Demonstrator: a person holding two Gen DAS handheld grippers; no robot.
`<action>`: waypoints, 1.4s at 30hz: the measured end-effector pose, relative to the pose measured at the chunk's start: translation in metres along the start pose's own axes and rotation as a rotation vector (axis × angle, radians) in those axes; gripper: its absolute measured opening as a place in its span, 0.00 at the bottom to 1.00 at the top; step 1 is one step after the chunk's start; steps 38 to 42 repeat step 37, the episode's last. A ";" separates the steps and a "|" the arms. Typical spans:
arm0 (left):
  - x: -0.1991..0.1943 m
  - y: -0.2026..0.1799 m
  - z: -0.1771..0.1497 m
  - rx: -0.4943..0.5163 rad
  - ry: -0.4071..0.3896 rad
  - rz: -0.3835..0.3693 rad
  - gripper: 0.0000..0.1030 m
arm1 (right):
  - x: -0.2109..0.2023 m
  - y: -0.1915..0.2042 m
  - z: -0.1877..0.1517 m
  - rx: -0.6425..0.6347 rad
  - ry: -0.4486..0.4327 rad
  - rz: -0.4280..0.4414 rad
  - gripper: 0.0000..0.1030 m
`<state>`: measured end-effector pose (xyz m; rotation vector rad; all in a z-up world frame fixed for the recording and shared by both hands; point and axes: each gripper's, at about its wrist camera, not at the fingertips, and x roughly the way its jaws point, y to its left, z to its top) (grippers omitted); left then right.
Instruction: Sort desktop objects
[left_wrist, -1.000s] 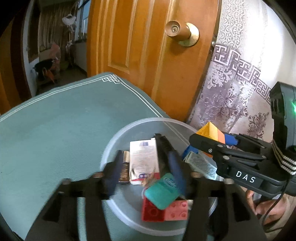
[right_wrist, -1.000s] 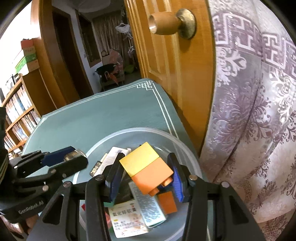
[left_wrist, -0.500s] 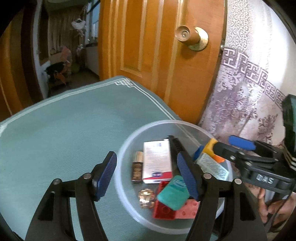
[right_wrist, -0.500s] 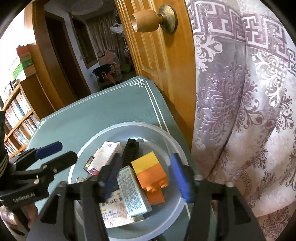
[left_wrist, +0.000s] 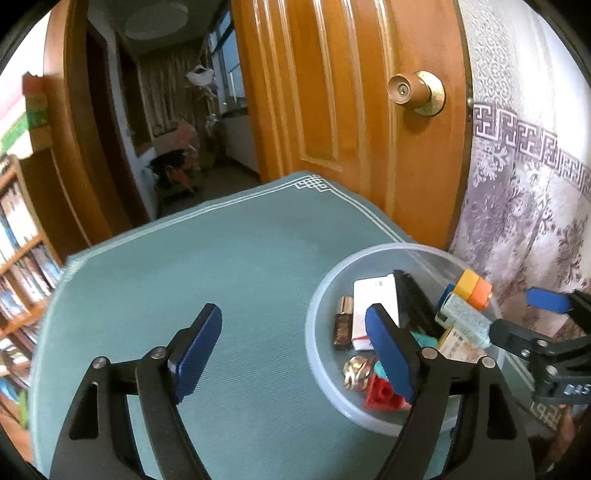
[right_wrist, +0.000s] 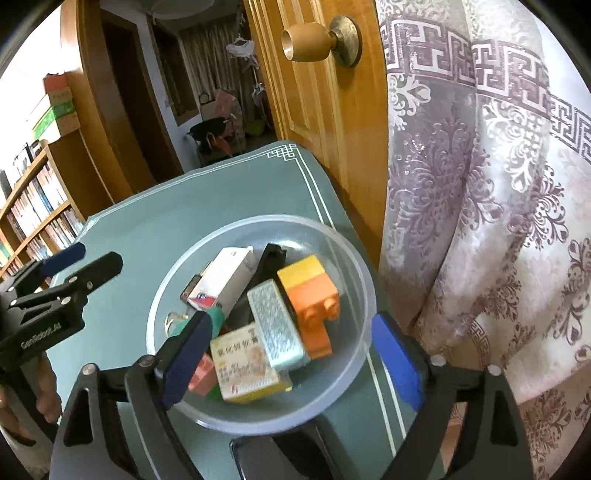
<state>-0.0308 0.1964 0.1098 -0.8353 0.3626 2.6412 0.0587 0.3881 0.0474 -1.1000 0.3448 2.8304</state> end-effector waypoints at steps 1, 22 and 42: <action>-0.003 -0.002 -0.002 0.008 0.004 0.008 0.81 | -0.004 0.001 -0.002 -0.003 -0.004 -0.003 0.98; -0.053 -0.016 -0.042 -0.034 0.030 -0.067 0.81 | -0.034 0.016 -0.049 -0.013 0.012 -0.028 1.00; -0.055 -0.023 -0.048 -0.034 0.036 -0.110 0.81 | -0.036 0.021 -0.056 -0.030 0.003 -0.036 1.00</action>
